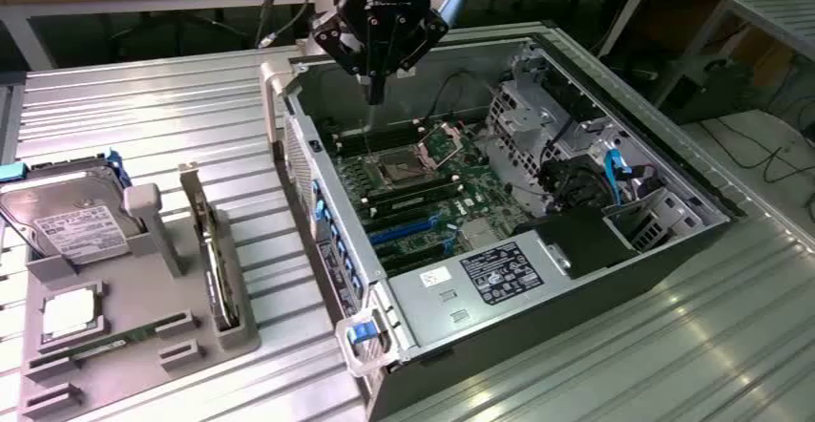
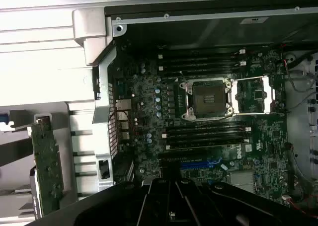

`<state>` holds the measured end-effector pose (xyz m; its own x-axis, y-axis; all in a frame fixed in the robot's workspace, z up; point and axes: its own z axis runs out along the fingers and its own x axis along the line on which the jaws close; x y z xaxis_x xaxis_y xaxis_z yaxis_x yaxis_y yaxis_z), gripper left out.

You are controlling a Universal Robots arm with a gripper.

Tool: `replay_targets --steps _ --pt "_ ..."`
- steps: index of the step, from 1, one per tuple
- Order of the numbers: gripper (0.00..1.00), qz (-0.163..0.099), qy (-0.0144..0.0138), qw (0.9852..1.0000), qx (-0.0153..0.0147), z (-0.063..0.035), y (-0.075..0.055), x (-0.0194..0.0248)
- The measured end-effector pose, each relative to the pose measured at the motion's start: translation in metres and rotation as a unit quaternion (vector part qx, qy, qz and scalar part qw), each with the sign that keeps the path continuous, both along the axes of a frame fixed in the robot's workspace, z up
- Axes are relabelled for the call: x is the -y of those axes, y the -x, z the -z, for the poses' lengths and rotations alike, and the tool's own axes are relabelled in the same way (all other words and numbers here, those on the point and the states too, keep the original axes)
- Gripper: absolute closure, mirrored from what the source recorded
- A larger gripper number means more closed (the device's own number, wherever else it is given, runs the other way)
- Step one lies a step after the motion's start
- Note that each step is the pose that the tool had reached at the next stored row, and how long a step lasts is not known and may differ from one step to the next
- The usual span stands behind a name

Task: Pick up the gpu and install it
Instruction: 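Reach for the gpu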

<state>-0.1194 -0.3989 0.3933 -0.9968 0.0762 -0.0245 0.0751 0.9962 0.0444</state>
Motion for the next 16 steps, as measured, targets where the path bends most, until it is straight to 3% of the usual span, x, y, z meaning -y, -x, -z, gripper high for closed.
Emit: replay_targets --steps 16 --pt "0.89 0.0 0.0 1.0 0.0 0.0 0.014 0.0001"
